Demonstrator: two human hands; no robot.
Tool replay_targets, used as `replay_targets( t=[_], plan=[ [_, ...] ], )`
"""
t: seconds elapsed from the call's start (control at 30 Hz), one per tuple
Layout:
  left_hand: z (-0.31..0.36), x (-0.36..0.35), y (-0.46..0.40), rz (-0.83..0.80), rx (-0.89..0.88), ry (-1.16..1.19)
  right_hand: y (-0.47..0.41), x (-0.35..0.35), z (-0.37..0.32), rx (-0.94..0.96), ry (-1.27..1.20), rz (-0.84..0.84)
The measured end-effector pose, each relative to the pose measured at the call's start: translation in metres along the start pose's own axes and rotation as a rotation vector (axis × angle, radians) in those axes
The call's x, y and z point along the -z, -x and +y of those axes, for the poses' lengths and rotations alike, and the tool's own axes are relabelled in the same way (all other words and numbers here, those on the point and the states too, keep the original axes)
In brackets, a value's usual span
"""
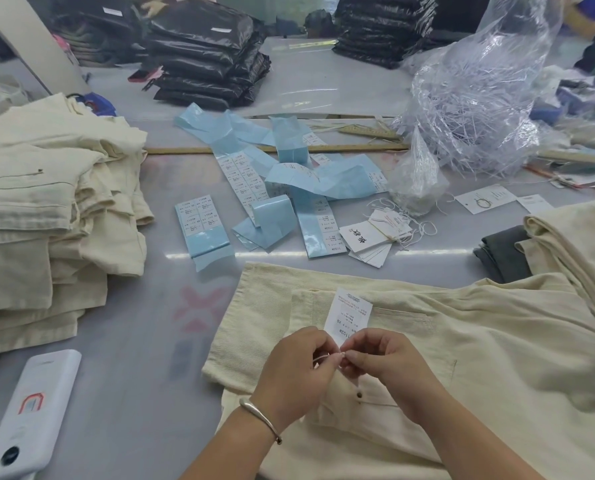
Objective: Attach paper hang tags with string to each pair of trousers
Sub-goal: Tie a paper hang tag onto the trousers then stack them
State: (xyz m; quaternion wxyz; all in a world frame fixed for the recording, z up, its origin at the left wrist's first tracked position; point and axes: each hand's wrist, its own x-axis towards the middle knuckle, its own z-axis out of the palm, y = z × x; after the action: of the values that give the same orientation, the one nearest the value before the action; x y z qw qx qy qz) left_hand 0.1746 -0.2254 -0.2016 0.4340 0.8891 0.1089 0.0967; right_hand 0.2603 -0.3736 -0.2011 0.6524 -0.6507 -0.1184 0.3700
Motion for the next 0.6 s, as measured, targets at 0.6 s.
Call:
replay_targets(
  t=[0.6],
  plan=[
    [-0.0003,0.0059,-0.0027,-0.057,-0.058,-0.119,0.0022,-0.0064,-0.0090,0.216,0.451,0.033]
  ],
)
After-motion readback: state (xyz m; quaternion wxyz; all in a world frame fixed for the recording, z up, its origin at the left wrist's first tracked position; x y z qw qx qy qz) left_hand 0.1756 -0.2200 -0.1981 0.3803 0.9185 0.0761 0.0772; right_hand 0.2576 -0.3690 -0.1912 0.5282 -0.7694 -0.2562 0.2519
